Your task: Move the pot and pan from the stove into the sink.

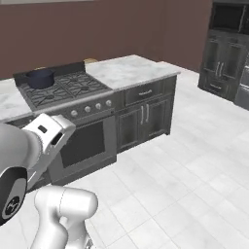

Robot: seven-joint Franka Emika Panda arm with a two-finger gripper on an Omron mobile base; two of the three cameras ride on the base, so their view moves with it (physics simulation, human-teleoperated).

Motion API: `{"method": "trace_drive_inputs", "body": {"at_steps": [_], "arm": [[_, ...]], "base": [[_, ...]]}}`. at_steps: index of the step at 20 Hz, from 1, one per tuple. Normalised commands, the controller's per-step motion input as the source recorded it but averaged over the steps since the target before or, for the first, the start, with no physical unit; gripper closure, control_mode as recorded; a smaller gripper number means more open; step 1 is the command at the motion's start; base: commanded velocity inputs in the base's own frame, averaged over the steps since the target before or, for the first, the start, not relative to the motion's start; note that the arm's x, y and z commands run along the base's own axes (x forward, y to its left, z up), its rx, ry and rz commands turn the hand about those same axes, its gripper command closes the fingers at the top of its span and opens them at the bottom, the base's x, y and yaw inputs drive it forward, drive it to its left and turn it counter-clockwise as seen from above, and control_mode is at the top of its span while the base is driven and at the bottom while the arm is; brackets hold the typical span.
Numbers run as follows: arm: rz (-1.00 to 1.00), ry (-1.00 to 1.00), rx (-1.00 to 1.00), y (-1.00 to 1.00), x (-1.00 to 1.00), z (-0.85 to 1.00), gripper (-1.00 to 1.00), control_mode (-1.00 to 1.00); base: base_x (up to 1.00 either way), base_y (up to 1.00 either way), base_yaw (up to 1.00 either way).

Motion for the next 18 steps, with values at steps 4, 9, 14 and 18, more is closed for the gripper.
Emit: {"method": "trace_drive_inputs", "body": {"at_steps": [4, 9, 14, 18], "arm": [[0.0, 0.0, 0.0, 0.0, 0.0, 0.0, -1.0, 1.0], [0.0, 0.0, 0.0, 0.0, 0.0, 0.0, -1.0, 1.0], [0.0, 0.0, 0.0, 0.0, 0.0, 0.0, -1.0, 1.0], [0.0, 0.0, 0.0, 0.0, 0.0, 0.0, -1.0, 1.0]], "base": [[-0.05, 0.0, 0.48], [-0.03, 0.0, 0.48], [-0.02, 0.0, 0.48], [-0.04, 0.0, 0.47]]}}
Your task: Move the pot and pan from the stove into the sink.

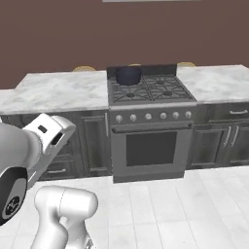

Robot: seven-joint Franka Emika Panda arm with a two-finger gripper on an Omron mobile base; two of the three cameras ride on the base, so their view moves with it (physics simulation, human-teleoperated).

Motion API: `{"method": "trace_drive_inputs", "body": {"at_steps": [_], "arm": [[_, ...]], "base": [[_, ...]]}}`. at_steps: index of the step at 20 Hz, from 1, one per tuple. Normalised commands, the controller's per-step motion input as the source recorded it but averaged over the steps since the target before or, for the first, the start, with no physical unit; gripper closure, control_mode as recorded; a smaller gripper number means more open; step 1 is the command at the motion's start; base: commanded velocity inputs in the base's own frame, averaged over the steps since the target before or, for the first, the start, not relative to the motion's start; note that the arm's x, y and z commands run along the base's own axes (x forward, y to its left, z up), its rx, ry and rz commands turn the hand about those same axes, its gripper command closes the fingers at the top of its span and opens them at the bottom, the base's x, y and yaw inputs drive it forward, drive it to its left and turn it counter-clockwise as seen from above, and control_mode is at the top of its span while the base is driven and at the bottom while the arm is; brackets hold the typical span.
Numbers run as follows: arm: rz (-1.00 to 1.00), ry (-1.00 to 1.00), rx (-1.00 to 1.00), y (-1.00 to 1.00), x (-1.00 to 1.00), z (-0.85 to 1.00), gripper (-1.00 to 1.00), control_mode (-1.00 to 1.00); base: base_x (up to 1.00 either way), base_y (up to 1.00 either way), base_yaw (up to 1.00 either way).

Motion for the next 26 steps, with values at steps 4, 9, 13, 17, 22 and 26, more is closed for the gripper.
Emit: {"method": "trace_drive_inputs", "body": {"at_steps": [4, 9, 13, 17, 22, 26], "arm": [[0.0, 0.0, 0.0, 0.0, 0.0, 0.0, -1.0, 1.0], [0.0, 0.0, 0.0, 0.0, 0.0, 0.0, -1.0, 1.0], [0.0, 0.0, 0.0, 0.0, 0.0, 0.0, -1.0, 1.0], [0.0, 0.0, 0.0, 0.0, 0.0, 0.0, -1.0, 1.0], [0.0, 0.0, 0.0, 0.0, 0.0, 0.0, -1.0, 1.0], [0.0, 0.0, 0.0, 0.0, 0.0, 0.0, -1.0, 1.0]], "base": [[-0.06, 0.0, 0.47], [-0.04, 0.02, 0.13], [0.0, 0.0, 0.0], [0.03, -0.4, 0.03], [0.12, -0.82, 0.05], [0.13, -0.9, 0.06]]}}
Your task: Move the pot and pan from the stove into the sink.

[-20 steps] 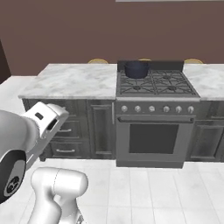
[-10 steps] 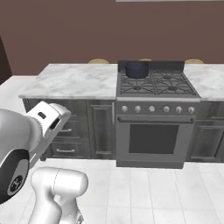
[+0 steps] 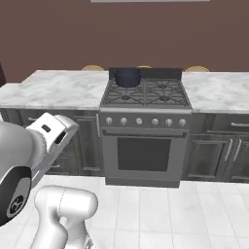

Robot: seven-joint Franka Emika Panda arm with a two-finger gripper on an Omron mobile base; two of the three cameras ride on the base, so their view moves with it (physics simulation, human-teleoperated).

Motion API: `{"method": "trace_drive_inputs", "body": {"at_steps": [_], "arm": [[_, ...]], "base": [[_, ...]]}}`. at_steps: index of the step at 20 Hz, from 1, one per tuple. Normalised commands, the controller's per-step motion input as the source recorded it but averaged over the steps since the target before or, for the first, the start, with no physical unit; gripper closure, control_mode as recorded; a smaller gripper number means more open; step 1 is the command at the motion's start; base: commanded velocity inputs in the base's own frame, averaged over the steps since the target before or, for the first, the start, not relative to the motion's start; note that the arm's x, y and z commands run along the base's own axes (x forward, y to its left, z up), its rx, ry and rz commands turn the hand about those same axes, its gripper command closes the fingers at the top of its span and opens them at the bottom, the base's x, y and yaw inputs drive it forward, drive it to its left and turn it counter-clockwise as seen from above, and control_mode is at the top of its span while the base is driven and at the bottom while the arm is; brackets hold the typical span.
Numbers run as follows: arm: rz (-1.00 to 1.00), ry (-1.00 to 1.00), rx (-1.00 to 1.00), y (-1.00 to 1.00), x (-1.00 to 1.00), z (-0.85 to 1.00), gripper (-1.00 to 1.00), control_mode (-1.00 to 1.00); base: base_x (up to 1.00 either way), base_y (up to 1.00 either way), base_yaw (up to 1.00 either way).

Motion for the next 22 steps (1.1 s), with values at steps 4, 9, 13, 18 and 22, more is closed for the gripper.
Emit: {"method": "trace_drive_inputs", "body": {"at_steps": [4, 9, 13, 18, 22], "arm": [[0.0, 0.0, 0.0, 0.0, 0.0, 0.0, -1.0, 1.0], [0.0, 0.0, 0.0, 0.0, 0.0, 0.0, -1.0, 1.0], [0.0, 0.0, 0.0, 0.0, 0.0, 0.0, -1.0, 1.0], [0.0, 0.0, 0.0, 0.0, 0.0, 0.0, -1.0, 1.0], [0.0, 0.0, 0.0, 0.0, 0.0, 0.0, -1.0, 1.0]], "base": [[0.06, -0.82, 0.05], [-0.01, -0.53, 0.05], [-0.03, -0.09, 0.02], [0.37, 0.0, 0.0], [0.76, 0.0, 0.0]]}}
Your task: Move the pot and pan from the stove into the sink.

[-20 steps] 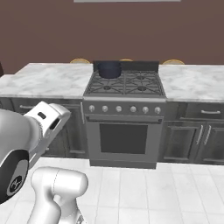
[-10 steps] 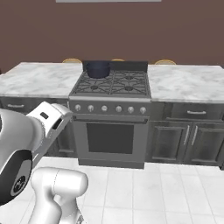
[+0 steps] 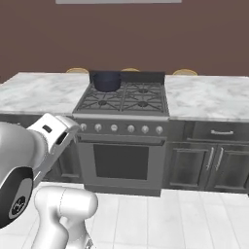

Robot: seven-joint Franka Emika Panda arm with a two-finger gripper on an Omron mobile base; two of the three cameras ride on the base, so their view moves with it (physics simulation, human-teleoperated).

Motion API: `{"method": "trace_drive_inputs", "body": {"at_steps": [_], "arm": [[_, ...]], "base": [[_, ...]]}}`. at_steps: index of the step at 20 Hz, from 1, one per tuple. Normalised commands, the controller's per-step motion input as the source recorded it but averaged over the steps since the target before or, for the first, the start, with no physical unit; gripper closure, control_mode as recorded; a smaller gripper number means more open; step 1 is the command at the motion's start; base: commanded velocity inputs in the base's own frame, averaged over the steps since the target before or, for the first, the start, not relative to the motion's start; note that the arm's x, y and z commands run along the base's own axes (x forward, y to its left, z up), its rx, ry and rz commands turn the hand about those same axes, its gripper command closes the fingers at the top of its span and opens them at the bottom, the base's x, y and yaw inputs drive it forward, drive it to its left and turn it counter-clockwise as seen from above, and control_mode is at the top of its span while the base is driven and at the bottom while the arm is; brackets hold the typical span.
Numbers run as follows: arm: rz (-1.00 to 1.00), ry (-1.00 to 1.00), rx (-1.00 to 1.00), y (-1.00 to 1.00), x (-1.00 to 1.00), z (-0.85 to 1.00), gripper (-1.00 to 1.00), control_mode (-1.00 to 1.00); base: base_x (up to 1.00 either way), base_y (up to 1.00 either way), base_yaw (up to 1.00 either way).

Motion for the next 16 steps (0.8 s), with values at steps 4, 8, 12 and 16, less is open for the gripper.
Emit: {"method": "trace_drive_inputs", "body": {"at_steps": [4, 8, 12, 16], "arm": [[0.0, 0.0, 0.0, 0.0, 0.0, 0.0, -1.0, 1.0], [0.0, 0.0, 0.0, 0.0, 0.0, 0.0, -1.0, 1.0], [0.0, 0.0, 0.0, 0.0, 0.0, 0.0, -1.0, 1.0], [0.0, 0.0, 0.0, 0.0, 0.0, 0.0, -1.0, 1.0]], "base": [[0.86, 0.0, 0.0], [0.92, 0.0, 0.0], [0.95, 0.0, 0.0], [0.97, 0.0, 0.0]]}}
